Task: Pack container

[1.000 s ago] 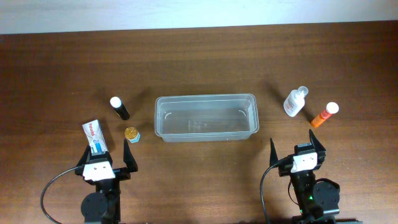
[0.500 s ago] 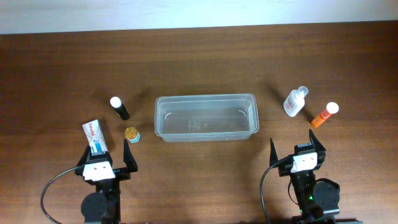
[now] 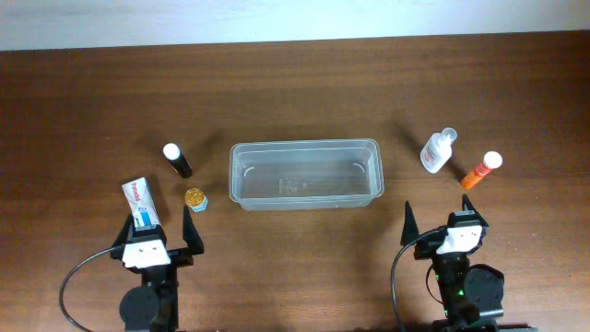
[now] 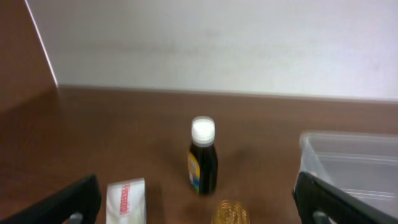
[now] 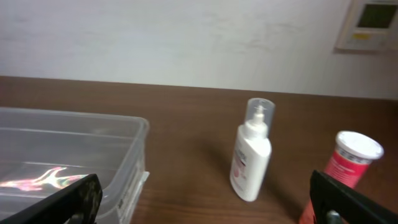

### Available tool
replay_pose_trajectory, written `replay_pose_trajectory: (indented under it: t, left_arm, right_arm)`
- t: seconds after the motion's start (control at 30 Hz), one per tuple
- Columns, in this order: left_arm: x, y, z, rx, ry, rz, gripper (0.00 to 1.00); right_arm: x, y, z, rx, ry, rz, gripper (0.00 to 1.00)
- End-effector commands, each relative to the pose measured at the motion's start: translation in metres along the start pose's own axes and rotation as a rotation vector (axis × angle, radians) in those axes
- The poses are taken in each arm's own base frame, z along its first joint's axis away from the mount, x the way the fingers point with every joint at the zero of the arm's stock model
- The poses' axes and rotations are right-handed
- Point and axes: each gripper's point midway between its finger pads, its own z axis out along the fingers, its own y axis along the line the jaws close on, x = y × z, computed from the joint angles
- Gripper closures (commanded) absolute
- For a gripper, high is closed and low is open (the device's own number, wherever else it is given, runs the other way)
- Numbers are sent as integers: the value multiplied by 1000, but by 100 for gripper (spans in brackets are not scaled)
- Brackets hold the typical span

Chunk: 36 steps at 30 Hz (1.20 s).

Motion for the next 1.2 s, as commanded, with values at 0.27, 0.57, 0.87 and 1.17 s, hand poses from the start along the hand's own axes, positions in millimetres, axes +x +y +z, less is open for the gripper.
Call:
replay_pose_trajectory:
  t: [0.27, 0.57, 0.87, 1.17]
  left_arm:
    - [18, -3, 3, 15, 145, 30, 1]
    - [-10, -5, 24, 8, 317, 49, 1]
    - [-27, -12, 75, 6, 705, 93, 1]
    - [-24, -11, 95, -4, 1060, 117, 1]
  right_arm:
    - [-21, -25, -19, 131, 166, 7, 2]
    - [-46, -24, 3, 147, 423, 106, 2]
    - [-84, -21, 49, 92, 802, 195, 2]
    - [-99, -63, 89, 69, 1022, 306, 2]
